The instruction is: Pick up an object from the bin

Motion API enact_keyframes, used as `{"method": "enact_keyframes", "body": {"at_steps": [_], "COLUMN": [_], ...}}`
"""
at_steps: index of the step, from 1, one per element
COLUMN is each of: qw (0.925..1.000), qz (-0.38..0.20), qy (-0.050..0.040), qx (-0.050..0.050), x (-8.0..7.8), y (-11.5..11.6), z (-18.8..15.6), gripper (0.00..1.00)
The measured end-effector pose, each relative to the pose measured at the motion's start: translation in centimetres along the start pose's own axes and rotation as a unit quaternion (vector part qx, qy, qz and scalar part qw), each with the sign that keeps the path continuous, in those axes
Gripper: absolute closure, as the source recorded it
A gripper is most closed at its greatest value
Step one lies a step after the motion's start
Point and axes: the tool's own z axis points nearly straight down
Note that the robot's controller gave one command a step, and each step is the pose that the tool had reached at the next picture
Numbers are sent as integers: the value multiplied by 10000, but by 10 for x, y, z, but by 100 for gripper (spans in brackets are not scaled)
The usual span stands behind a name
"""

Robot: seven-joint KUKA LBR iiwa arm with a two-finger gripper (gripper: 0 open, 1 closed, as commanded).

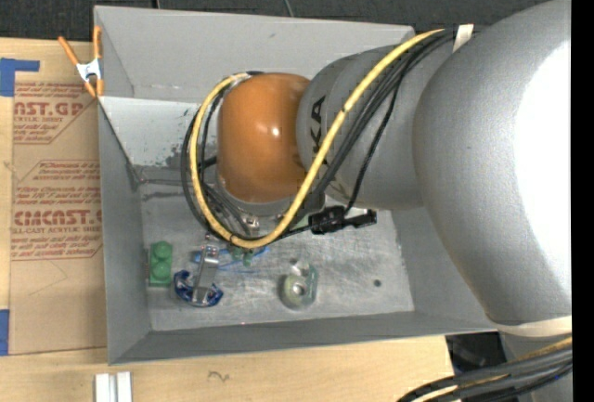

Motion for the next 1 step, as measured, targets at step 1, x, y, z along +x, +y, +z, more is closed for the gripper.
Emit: {"method": "enact_keyframes", "body": {"at_steps": [1], "qw": [9940], "qz": [1090], "qy": [-49], "qx": [-41], "x": [-6], "y": [-40], "z": [79], "gripper": [0]}}
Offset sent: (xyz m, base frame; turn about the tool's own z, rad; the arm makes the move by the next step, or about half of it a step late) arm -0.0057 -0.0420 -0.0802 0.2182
